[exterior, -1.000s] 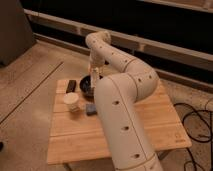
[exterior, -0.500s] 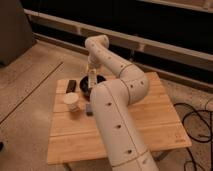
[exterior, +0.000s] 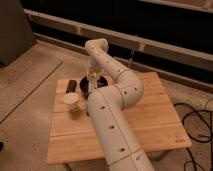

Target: Place the bottle in the ceramic bowl

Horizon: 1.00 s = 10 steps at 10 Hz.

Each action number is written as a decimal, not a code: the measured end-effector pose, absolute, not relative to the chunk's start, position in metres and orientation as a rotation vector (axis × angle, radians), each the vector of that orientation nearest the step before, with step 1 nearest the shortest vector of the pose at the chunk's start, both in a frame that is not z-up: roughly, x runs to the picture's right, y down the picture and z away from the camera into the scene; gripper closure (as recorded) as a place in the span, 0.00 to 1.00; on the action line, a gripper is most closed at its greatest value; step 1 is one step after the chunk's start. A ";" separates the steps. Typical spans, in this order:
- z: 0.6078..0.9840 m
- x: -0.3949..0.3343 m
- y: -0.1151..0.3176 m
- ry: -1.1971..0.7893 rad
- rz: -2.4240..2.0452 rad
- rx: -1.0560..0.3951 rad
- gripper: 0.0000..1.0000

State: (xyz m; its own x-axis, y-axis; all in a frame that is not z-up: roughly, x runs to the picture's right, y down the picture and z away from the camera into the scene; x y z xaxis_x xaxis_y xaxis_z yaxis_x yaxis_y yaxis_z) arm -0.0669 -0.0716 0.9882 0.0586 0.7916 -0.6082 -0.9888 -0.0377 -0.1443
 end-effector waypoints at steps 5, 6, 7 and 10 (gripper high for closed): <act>0.986 -0.066 -0.077 0.387 1.513 -0.651 0.20; 0.982 -0.067 -0.086 0.361 1.525 -0.649 0.20; 0.974 -0.067 -0.109 0.302 1.546 -0.633 0.20; 0.950 -0.060 -0.164 0.165 1.585 -0.568 0.20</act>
